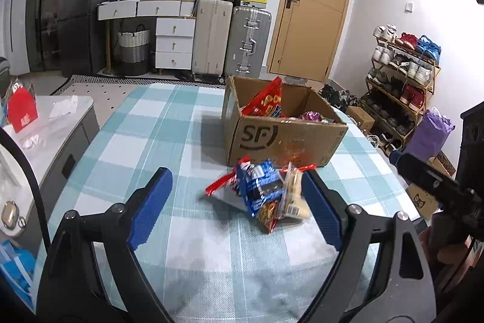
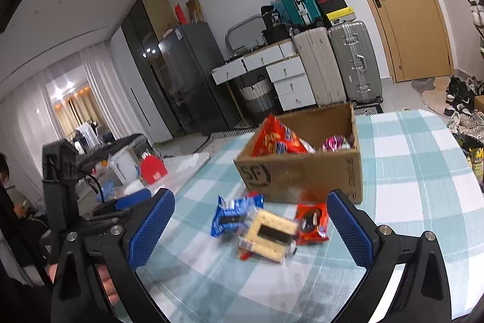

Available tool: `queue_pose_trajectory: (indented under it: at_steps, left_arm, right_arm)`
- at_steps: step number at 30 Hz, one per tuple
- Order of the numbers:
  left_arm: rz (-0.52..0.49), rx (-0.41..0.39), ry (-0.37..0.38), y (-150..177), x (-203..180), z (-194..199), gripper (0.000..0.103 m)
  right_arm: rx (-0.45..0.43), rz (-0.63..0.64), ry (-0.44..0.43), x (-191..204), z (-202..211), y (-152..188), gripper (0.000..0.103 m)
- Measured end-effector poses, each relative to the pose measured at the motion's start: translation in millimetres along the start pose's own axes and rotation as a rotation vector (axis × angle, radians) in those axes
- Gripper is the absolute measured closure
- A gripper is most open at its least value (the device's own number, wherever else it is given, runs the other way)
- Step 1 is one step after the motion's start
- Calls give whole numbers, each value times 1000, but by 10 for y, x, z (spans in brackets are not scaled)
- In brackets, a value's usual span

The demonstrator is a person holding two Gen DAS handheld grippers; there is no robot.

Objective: Organize snacks
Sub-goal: 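Move both open grippers back toward the remaining snacks, then lower the open right gripper toward the clear cracker pack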

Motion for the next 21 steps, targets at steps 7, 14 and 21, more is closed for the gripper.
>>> queue_pose_trajectory:
  at_steps: [7, 14, 21]
  left_arm:
    - [-13, 16, -18, 278, 42, -219, 2]
    - [-18, 27, -27, 421, 48, -424, 1]
    - [-134, -5, -87, 521, -16, -545, 1]
  right_arm:
    - [73, 37, -4, -40, -258, 335, 1]
    - [131, 88, -13, 25, -417, 557, 1]
    - [206, 285, 88, 94, -668, 600, 1]
Point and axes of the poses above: each gripper's, at about its wrist camera, not at the fingertips, and z roughly against the way its jaws point, x to its left, y to its underside, the point moved 4 cm from there along -z, roughly the way its jaws point, and after that the axes turned 4 degrees about y, right-handed, at the moved point
